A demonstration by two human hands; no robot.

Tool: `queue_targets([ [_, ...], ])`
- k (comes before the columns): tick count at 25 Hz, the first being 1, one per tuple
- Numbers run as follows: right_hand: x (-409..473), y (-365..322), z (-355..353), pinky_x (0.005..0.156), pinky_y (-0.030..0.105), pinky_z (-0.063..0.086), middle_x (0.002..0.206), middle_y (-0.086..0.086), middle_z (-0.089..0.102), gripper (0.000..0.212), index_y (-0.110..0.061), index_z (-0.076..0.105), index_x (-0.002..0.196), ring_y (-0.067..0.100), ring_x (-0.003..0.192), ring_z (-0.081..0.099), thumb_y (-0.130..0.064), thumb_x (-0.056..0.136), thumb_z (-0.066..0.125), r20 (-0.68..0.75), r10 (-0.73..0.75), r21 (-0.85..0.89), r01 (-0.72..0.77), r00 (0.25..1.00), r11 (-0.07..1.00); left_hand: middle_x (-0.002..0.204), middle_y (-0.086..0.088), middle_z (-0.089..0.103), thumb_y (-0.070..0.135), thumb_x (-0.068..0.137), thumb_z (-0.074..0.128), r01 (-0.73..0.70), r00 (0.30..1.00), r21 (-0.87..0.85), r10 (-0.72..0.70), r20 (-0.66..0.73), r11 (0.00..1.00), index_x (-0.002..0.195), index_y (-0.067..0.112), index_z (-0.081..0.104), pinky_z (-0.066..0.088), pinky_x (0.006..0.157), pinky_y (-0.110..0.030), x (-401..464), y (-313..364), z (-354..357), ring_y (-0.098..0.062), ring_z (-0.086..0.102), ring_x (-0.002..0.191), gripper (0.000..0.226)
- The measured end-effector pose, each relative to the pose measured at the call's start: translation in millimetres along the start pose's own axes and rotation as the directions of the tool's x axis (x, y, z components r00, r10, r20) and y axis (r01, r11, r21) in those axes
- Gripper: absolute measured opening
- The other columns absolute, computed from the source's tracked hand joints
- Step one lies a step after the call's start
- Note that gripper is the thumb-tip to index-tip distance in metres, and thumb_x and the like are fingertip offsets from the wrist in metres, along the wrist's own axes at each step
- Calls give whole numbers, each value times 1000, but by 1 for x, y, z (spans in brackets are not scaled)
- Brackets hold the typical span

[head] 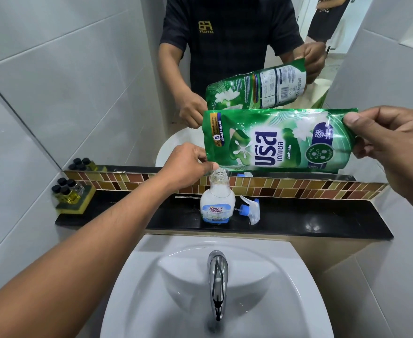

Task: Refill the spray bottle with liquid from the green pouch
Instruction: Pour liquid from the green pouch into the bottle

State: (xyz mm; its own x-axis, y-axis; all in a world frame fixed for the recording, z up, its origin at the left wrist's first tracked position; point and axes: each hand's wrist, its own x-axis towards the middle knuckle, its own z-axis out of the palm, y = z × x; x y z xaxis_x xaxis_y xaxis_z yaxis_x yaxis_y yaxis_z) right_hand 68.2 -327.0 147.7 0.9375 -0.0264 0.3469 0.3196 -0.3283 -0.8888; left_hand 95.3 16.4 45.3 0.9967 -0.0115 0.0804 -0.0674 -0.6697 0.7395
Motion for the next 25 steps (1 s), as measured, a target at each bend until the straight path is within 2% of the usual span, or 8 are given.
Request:
queue_targets([
  [3,-7,14,0,60,31,53,64,-8,71,21,-25,78,78,13,56,58,-39,93,74,-26,56,1,-56,998,998,74,12,76,25,91,82,7,1000,46,-7,1,999,94,15,87,40,57,-20,-1,0,-2,5,57,48,12],
  [5,-13,24,2,55,23,56,62,-8,70,21,-22,77,77,8,51,58,-30,96,74,-56,81,12,-81,995,997,62,19,65,25,91,83,31,999,71,-32,5,997,77,22,83,38,55,-20,-1,2,-4,5,55,46,15],
  [8,-26,38,2,51,17,55,57,-10,69,18,-17,73,80,3,44,56,-20,98,72,-107,137,86,-128,985,988,55,9,61,26,88,84,36,999,118,-36,-3,992,57,19,68,40,57,-25,3,3,-2,-5,47,50,36],
  [11,-38,61,3,49,15,54,55,-10,68,18,-15,71,81,1,41,56,-18,98,71,-155,258,161,-233,954,959,64,-13,68,28,88,83,12,1000,165,-14,10,986,67,4,71,52,62,-39,5,7,-3,-16,49,58,34],
  [15,-65,109,23,42,18,51,60,0,68,13,-8,73,96,4,39,55,-20,99,70,-106,583,307,-531,806,790,71,-17,72,26,90,81,-10,1000,212,4,26,977,72,4,74,57,71,-41,3,9,-13,-23,57,65,30],
  [18,-105,140,49,37,21,48,69,9,61,14,-6,67,91,8,38,54,-16,100,68,-17,762,375,-702,648,605,69,-6,75,26,89,82,-21,999,256,8,51,966,64,15,73,59,78,-42,4,20,-19,-20,63,69,28],
  [21,-132,155,77,42,23,54,73,9,63,10,-7,65,95,12,41,59,-13,102,65,94,849,396,-802,520,447,74,2,76,27,90,80,-58,996,304,35,80,951,66,22,72,61,80,-40,3,40,-23,-21,71,80,27],
  [25,-152,173,90,43,25,57,60,6,64,10,-6,64,96,14,42,65,-11,104,62,115,896,481,-813,429,328,79,-1,80,25,91,78,-166,982,315,128,139,935,77,18,79,62,81,-44,-6,73,-6,-25,74,82,15],
])
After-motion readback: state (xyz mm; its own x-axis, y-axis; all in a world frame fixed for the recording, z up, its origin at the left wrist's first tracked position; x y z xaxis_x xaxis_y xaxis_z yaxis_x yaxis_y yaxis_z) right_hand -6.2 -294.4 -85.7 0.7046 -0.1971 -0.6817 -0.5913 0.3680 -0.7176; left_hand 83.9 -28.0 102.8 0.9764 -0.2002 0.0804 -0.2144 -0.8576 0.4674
